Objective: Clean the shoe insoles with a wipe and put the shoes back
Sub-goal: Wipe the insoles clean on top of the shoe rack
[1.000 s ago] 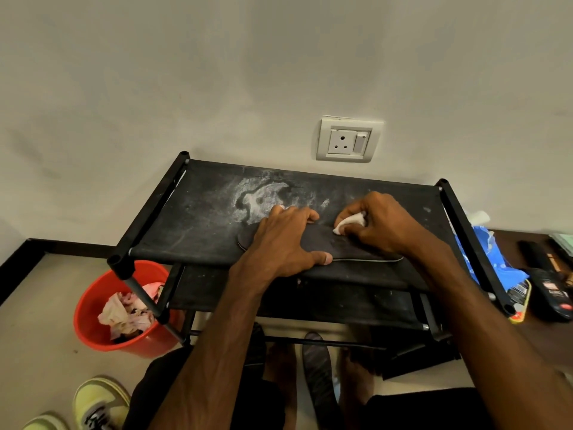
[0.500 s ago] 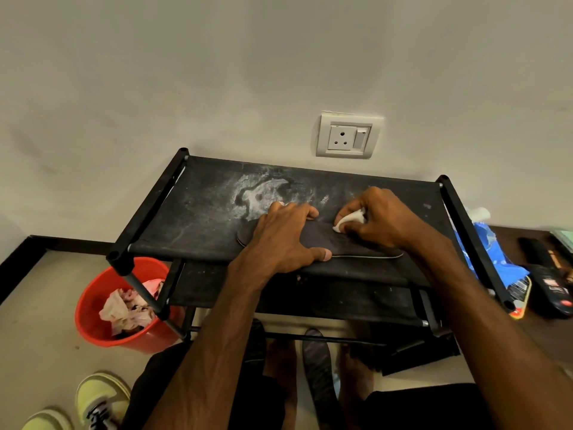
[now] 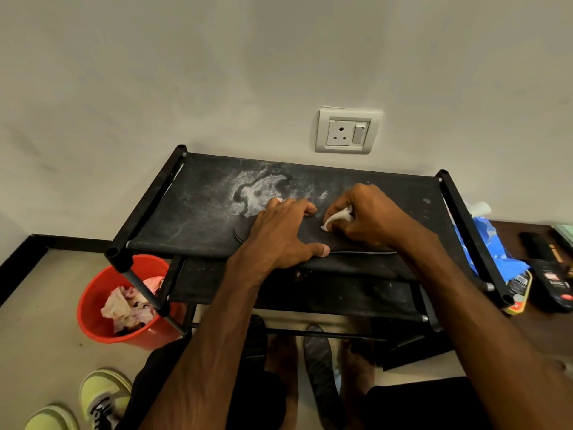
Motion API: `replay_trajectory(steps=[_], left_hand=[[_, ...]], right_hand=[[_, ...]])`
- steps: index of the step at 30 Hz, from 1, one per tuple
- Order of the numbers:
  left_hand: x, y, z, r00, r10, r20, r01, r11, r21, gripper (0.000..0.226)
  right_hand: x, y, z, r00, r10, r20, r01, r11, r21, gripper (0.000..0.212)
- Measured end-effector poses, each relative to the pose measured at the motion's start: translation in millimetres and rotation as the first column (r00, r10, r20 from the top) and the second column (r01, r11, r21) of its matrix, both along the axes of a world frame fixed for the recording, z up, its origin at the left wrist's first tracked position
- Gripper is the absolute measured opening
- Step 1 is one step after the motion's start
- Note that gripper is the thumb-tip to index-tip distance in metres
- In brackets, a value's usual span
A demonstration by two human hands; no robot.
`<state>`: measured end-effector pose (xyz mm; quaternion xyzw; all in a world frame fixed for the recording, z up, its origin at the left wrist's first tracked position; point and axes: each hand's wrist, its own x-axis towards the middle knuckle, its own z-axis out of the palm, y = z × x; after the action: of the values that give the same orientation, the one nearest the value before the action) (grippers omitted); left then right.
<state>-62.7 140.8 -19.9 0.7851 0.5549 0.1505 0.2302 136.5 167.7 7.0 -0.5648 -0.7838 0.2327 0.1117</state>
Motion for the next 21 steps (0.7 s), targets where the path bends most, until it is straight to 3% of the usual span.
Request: replay_trajectory(steps=[10, 21], left_hand=[[2, 0, 0, 0.999, 0.024, 0.034, -0.024, 1.000, 0.013, 0.079], [1, -1, 5, 1.000, -0.011, -0.016, 0.011, 0.999, -0.033, 0.076]], right_hand=[[11, -9, 25, 0.976, 0.193, 0.099, -0.165, 0.957, -0.237, 0.016], [-13, 7, -5, 0.984, -0.092, 0.151, 0.067, 0.984, 0.163, 0.018]])
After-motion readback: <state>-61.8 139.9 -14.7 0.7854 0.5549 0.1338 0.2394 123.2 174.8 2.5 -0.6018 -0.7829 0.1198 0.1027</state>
